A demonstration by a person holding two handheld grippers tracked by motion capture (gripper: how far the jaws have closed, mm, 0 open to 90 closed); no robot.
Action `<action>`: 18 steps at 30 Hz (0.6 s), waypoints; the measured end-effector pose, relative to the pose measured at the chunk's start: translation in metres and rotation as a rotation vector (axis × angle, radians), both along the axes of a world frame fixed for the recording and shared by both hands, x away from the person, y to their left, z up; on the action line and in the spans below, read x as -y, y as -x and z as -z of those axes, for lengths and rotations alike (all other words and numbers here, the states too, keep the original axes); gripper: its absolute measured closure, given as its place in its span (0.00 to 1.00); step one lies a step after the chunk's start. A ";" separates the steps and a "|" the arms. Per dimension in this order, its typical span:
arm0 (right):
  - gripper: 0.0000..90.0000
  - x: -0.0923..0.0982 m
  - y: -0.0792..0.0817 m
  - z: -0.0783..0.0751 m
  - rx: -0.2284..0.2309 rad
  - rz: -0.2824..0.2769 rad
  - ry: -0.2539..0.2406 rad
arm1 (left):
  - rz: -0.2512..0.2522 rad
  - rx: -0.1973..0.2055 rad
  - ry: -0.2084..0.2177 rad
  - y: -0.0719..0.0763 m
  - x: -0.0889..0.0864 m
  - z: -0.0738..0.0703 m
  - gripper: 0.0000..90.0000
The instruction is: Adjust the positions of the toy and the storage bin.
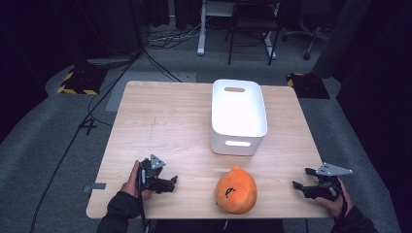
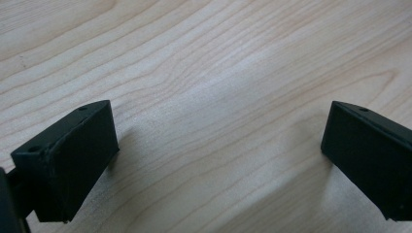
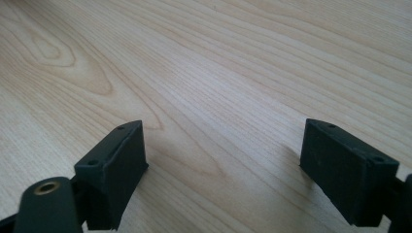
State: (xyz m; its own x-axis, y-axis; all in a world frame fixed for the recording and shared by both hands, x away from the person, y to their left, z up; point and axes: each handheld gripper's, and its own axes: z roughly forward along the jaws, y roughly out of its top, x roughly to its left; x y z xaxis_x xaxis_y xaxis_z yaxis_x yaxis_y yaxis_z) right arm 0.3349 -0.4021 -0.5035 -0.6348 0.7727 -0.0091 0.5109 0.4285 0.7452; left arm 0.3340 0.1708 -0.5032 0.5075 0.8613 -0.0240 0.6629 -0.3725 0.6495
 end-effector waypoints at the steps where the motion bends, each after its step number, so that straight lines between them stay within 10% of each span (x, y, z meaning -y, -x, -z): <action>1: 0.19 0.000 0.000 0.000 0.000 -0.001 0.000 | -0.005 0.003 0.000 0.000 0.001 0.000 0.00; 9: 0.19 0.000 0.000 0.000 -0.001 -0.001 0.000 | 0.056 0.019 0.000 0.003 0.000 0.000 0.04; 18: 0.19 0.000 0.000 0.000 -0.002 -0.003 0.001 | 0.275 0.029 -0.012 0.022 0.028 -0.005 0.19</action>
State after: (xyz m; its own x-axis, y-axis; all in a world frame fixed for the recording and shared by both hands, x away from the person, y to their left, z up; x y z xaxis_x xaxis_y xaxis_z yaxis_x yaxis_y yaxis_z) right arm 0.3353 -0.4020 -0.5035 -0.6372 0.7706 -0.0084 0.5112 0.4308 0.7437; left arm 0.3121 0.1431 -0.4982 0.7226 0.6912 0.0032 0.5172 -0.5438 0.6609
